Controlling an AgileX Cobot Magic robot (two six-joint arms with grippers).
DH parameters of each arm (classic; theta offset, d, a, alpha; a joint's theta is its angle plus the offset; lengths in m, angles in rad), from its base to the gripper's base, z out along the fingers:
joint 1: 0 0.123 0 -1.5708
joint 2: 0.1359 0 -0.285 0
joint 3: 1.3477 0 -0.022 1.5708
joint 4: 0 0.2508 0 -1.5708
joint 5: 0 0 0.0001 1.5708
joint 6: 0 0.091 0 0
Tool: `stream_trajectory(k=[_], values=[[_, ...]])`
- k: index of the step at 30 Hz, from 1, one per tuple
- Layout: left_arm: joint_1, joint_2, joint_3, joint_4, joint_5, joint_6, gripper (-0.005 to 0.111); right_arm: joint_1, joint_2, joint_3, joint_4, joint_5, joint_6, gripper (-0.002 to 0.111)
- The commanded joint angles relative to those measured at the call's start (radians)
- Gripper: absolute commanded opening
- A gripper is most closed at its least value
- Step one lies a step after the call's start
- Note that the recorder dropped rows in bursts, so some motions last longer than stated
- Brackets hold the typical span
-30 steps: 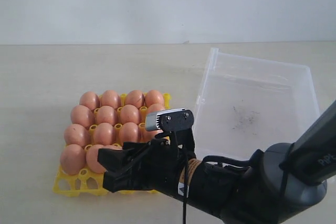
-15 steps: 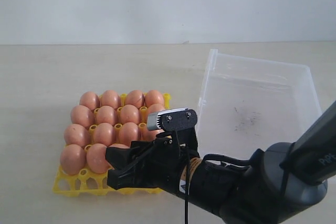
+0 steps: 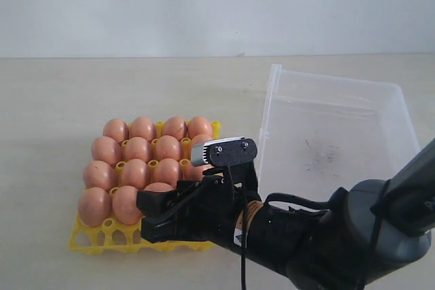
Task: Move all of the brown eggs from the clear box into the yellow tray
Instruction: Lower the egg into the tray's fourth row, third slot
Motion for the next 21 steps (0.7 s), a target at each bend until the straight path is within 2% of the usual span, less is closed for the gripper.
stream_trajectory(k=[1, 5, 7, 9, 12, 18, 21], values=[[-0.005, -0.003, 0.003, 0.002, -0.003, -0.008, 0.004, -0.006, -0.012, 0.001, 0.037, 0.003, -0.024, 0.059], [-0.005, -0.003, 0.003, 0.002, -0.003, -0.008, 0.004, -0.016, -0.049, 0.043, 0.034, -0.078, -0.024, 0.059], [-0.005, -0.003, 0.003, 0.002, -0.003, -0.008, 0.004, -0.016, -0.092, 0.088, 0.044, -0.134, -0.049, 0.052], [-0.005, -0.003, 0.003, 0.002, -0.003, -0.008, 0.004, -0.016, -0.137, 0.13, 0.057, -0.137, -0.091, 0.039], [-0.005, -0.003, 0.003, 0.002, -0.003, -0.008, 0.004, -0.001, -0.179, 0.151, 0.021, -0.053, -0.108, 0.003], [-0.005, -0.003, 0.003, 0.002, -0.003, -0.008, 0.004, 0.026, -0.18, 0.026, 0.013, 0.295, -0.133, 0.0], [-0.005, -0.003, 0.003, 0.002, -0.003, -0.008, 0.004, 0.026, -0.18, -0.01, 0.024, 0.345, -0.144, 0.0]])
